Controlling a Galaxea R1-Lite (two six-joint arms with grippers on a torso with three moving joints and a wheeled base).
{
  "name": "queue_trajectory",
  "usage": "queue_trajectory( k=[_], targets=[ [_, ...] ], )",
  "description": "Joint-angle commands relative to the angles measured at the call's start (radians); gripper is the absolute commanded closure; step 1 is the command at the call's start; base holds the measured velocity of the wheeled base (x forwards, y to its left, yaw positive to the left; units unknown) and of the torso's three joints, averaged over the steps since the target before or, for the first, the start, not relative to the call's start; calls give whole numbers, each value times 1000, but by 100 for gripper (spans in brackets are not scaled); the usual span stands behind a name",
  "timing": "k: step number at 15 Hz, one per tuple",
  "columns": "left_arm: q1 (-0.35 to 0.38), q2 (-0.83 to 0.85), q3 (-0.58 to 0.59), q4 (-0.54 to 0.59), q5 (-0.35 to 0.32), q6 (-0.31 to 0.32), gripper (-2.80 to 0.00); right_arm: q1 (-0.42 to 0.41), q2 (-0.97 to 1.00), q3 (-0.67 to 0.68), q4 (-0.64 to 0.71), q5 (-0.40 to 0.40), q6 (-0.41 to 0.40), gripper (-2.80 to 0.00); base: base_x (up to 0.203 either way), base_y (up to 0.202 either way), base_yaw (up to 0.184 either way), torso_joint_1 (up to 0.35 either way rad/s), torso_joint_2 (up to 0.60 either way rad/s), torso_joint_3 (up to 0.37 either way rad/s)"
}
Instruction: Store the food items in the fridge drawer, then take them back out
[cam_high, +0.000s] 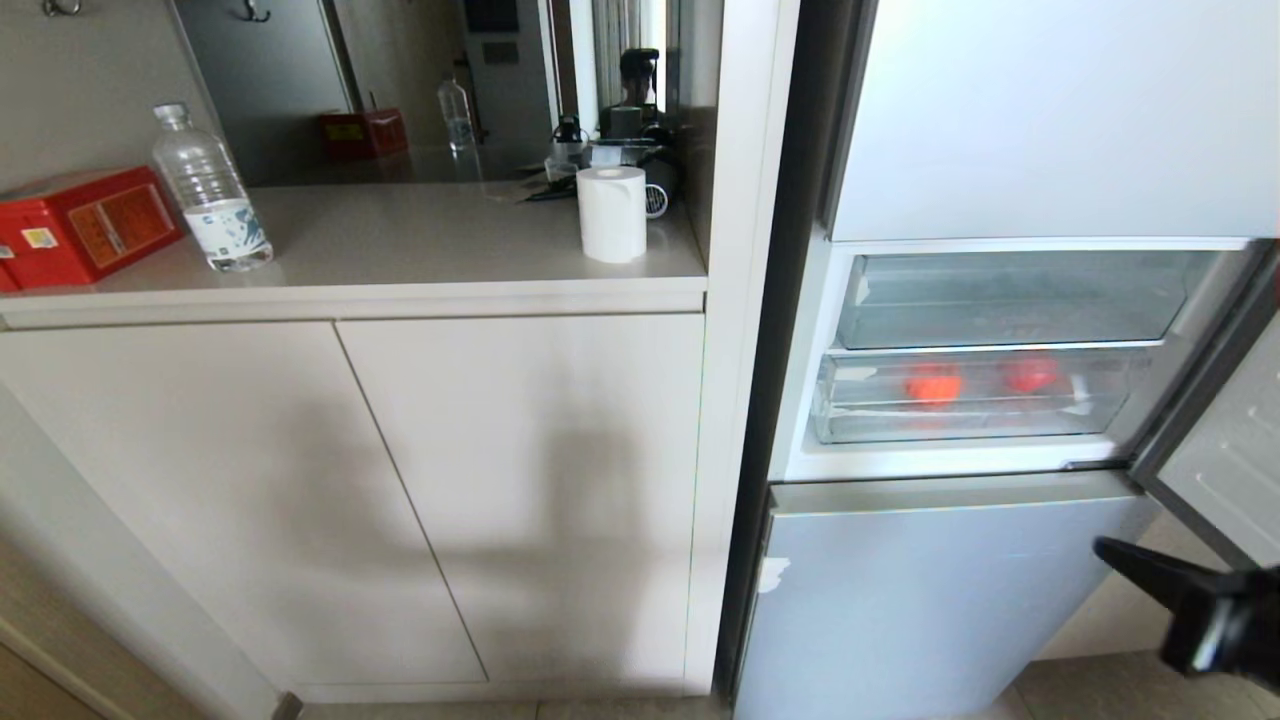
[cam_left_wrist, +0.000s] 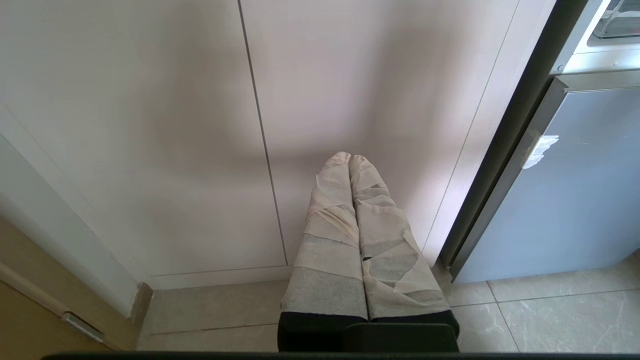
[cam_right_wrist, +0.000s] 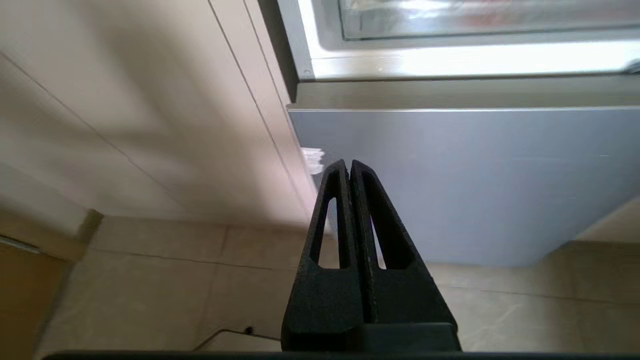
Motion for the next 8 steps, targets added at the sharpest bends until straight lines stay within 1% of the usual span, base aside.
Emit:
queue_trajectory(
  k=[1, 3, 4, 5, 7, 8],
  targets=[
    [0, 1, 0, 1, 0, 0, 0, -19, -427, 98, 94, 0, -48, 0, 0, 0, 0, 0, 0, 0],
    [0, 1, 0, 1, 0, -1, 0, -55, -622, 167, 182, -5, -99, 0, 0, 0, 0, 0, 0, 0],
    [0, 0, 0, 1, 0, 0, 0, -78, -701, 192, 248, -8, -128, 0, 0, 0, 0, 0, 0, 0],
    [0, 1, 0, 1, 0, 1, 0, -94, -767, 208, 324, -8, -162, 0, 0, 0, 0, 0, 0, 0],
    [0, 0, 0, 1, 0, -1, 0, -129, -863, 227, 514, -4, -258, 0, 0, 0, 0, 0, 0, 0],
    [0, 1, 0, 1, 0, -1, 0, -137, -905, 227, 543, -1, -275, 0, 0, 0, 0, 0, 0, 0]
  ],
)
